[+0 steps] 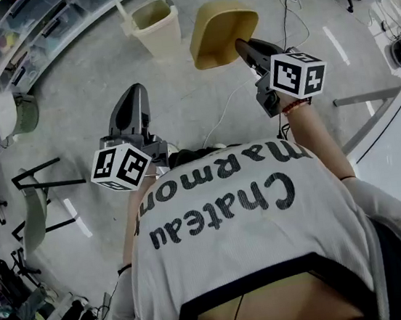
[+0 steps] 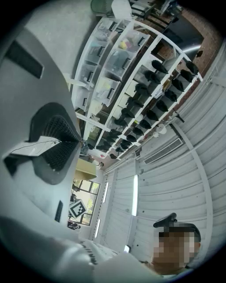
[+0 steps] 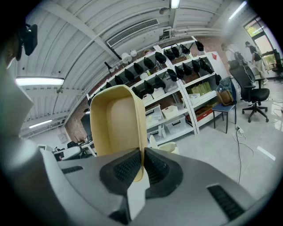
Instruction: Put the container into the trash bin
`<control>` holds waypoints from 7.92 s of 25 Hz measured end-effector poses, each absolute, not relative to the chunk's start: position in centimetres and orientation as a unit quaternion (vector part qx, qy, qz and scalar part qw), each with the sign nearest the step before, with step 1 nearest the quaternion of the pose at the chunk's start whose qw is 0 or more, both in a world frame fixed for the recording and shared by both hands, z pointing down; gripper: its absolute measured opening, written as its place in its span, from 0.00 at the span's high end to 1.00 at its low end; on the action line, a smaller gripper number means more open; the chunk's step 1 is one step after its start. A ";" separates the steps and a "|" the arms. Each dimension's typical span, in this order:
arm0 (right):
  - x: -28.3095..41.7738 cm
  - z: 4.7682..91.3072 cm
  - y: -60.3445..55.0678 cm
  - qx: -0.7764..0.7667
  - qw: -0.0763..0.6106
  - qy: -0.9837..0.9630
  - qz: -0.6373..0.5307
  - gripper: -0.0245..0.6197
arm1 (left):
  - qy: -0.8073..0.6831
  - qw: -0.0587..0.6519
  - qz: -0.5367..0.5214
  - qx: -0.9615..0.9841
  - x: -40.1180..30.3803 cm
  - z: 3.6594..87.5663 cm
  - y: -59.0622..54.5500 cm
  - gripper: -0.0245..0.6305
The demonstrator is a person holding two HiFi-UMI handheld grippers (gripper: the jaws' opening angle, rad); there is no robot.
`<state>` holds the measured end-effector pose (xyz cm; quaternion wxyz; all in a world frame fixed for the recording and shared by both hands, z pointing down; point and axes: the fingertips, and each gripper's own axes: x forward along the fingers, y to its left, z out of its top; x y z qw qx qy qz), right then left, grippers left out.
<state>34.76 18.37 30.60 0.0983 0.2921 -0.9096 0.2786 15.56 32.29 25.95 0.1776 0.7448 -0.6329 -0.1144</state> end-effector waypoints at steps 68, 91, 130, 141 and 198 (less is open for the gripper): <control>10.5 38.8 -6.0 0.405 0.150 -0.822 0.371 0.90 | -0.575 0.279 -0.108 0.761 -13.7 31.1 4.5 0.93; 3.8 42.6 -27.5 0.288 0.220 -0.865 0.347 0.90 | -0.640 0.277 -0.094 0.711 -17.5 32.3 -15.4 0.93; -2.5 77.8 -25.4 0.257 0.462 -0.738 0.419 0.90 | -0.647 0.469 -0.022 0.601 -19.5 50.6 -11.9 0.93; -2.2 81.7 -24.6 0.232 0.547 -0.719 0.362 0.90 | -0.657 0.478 -0.032 0.581 -20.3 52.3 -11.8 0.93; -3.8 72.8 -24.3 0.220 0.614 -0.697 0.299 0.75 | -0.722 0.362 -0.107 0.580 -21.7 43.7 -11.3 0.93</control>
